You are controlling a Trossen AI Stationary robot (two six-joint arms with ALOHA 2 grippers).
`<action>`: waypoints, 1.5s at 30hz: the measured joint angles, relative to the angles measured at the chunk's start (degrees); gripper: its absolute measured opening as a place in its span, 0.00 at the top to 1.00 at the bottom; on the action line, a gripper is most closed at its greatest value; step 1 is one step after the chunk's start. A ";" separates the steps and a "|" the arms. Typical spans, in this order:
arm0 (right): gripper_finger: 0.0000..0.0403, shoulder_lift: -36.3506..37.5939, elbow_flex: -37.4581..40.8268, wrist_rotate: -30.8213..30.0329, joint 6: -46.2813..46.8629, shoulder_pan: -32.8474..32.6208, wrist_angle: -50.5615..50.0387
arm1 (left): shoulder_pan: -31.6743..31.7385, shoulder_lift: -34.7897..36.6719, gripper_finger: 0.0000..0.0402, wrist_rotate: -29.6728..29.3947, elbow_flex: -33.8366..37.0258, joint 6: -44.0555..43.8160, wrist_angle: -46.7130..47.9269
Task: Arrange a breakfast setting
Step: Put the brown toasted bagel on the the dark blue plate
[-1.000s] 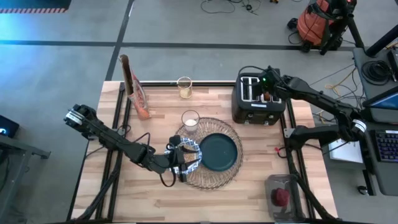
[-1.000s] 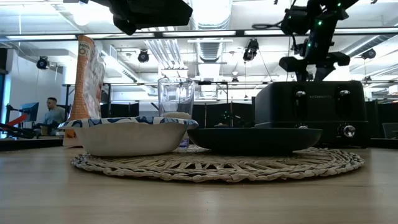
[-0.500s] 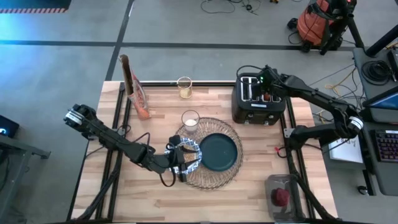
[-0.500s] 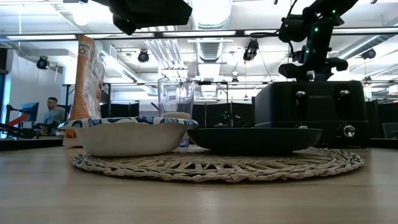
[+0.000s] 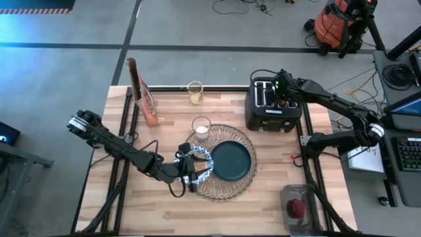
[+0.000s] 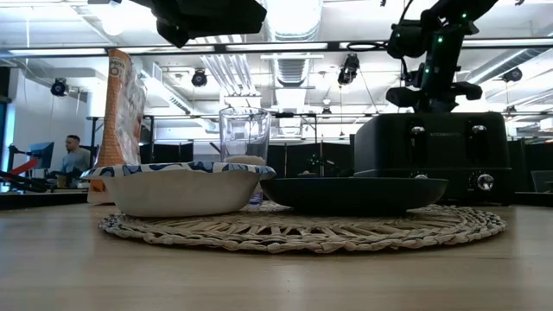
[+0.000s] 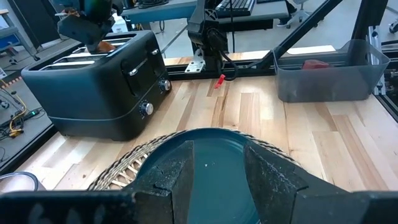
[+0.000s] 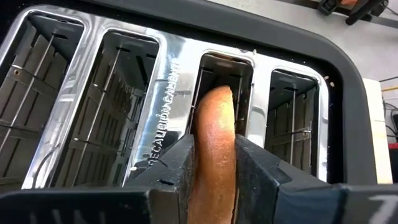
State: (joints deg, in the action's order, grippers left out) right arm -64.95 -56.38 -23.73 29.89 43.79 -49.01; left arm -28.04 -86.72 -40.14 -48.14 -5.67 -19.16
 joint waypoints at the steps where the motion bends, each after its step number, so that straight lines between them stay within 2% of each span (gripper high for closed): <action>1: 0.76 0.00 0.00 -0.02 0.00 0.00 -0.02 | 0.00 0.00 0.69 0.00 0.00 0.00 0.00; 16: 0.78 0.17 2.51 -0.39 -0.15 -0.02 0.94 | 0.01 0.02 0.69 0.00 0.02 0.00 0.04; 26: 0.89 0.07 2.71 0.01 -1.13 -0.02 1.57 | -0.01 0.02 0.69 0.02 0.04 0.00 0.04; 31: 0.91 0.12 2.64 0.00 -1.59 -0.02 1.38 | 0.01 0.02 0.69 0.02 0.04 0.00 0.04; 45: 0.91 5.18 -5.53 0.00 -3.37 0.00 -1.55 | 0.01 0.02 0.69 0.02 0.05 0.00 0.02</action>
State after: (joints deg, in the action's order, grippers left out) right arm -59.77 -61.91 -23.73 26.52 43.79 -50.56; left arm -28.03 -86.70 -40.12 -48.09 -5.67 -19.14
